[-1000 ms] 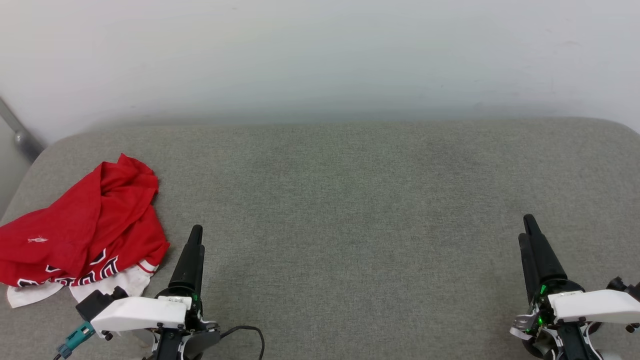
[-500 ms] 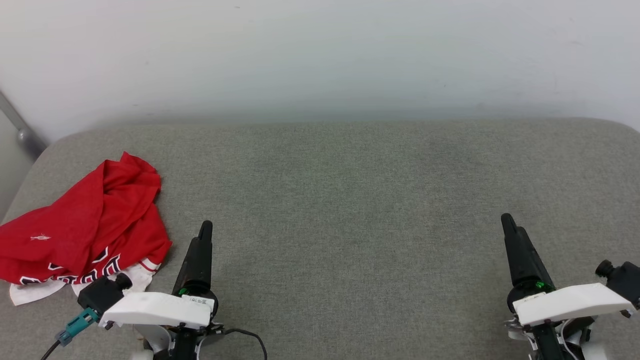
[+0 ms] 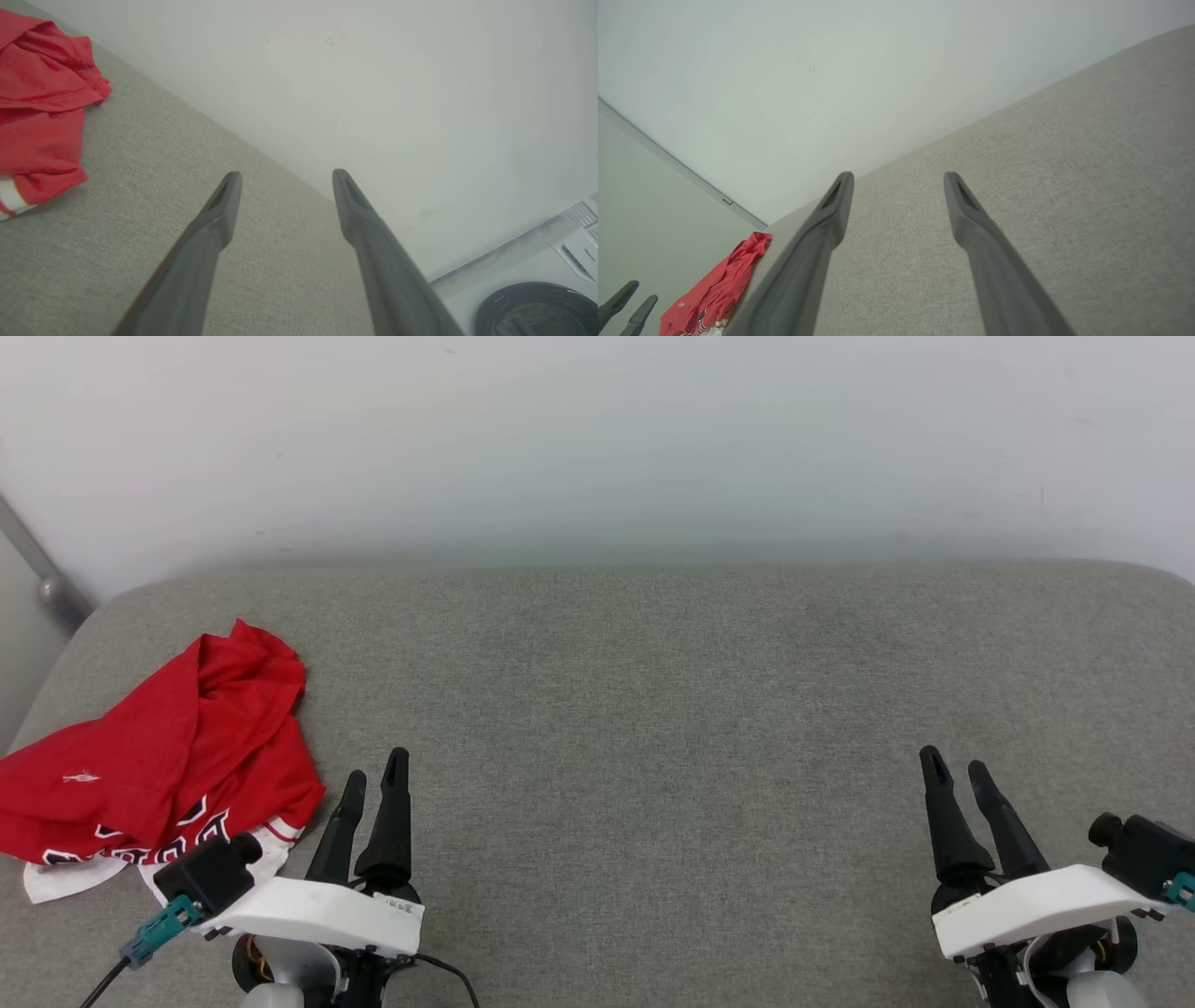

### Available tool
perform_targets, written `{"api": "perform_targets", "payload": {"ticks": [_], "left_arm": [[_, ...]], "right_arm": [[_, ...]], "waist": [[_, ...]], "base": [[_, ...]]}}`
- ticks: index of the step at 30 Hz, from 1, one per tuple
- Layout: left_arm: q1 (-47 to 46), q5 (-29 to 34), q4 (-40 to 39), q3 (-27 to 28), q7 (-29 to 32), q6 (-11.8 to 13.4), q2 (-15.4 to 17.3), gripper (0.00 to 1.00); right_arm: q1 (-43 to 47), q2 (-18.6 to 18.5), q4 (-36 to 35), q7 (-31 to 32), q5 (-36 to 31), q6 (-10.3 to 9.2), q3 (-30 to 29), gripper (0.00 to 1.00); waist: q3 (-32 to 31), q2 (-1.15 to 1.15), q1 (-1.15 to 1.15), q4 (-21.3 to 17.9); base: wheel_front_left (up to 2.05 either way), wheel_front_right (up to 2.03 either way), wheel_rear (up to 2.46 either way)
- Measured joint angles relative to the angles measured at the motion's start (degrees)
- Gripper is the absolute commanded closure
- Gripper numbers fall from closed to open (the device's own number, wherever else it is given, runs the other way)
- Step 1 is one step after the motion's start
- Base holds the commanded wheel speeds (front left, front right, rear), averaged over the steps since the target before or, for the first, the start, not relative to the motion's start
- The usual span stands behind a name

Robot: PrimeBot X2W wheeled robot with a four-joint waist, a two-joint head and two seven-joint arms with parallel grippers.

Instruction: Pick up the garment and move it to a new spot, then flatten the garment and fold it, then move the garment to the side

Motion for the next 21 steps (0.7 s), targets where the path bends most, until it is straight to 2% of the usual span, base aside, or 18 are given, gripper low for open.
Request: {"api": "perform_targets", "payload": {"ticks": [21], "left_arm": [[-0.3, 20.0, 1.4, -2.9, -3.4, 0.1, 1.9, 0.00]], "right_arm": [[0.9, 0.3, -1.7, -0.3, -18.3, 0.01, -1.0, 0.00]], "waist": [[-0.4, 0.00, 0.00, 0.1]], "base": [[0.00, 0.00, 0.00]]}}
